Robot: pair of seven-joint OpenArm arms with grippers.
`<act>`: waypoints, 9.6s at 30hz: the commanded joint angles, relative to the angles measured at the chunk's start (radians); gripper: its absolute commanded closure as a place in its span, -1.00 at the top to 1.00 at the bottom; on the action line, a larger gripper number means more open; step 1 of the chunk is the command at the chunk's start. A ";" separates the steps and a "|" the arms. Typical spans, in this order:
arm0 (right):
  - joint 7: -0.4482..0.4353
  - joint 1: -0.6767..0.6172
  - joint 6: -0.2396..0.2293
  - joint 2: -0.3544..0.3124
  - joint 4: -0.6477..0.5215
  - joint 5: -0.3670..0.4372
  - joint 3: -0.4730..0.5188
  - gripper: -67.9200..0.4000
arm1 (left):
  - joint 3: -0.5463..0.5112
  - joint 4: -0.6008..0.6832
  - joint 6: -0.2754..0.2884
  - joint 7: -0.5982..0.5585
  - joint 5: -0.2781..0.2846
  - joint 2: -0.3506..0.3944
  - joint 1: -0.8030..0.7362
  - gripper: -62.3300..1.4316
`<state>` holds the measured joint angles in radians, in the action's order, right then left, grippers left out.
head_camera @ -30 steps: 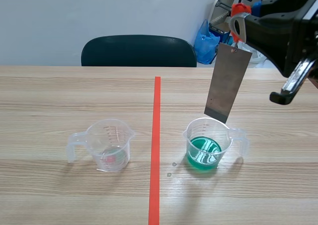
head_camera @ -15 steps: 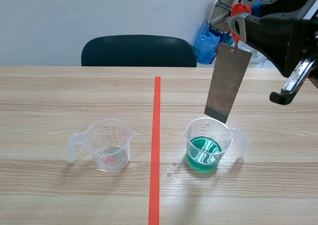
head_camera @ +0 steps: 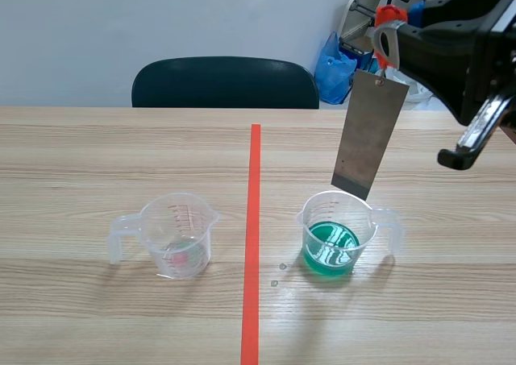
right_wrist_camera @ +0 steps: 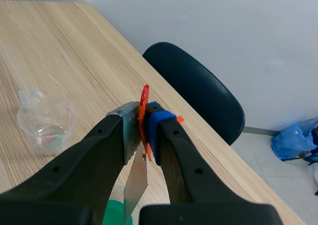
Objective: Do the redox reaction experiment
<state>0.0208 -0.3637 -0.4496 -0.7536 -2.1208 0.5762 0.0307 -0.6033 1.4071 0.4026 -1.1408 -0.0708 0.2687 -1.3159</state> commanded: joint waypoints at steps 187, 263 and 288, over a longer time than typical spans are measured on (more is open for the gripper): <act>-0.382 0.153 0.011 0.134 0.529 -0.279 -0.314 -0.97 | -0.005 0.011 -0.001 -0.011 0.000 -0.002 -0.001 1.00; -0.140 0.072 -0.039 0.131 0.230 -0.134 -0.114 -0.97 | -0.005 0.014 0.000 -0.011 -0.002 0.017 -0.001 1.00; 0.130 0.072 -0.042 0.130 -0.021 0.020 0.007 -0.97 | -0.005 0.014 0.000 0.014 -0.001 0.017 -0.001 1.00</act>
<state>0.1635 -0.3023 -0.4950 -0.6151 -2.1296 0.5812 0.0227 -0.6033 1.4086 0.4030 -1.1110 -0.0784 0.2882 -1.3159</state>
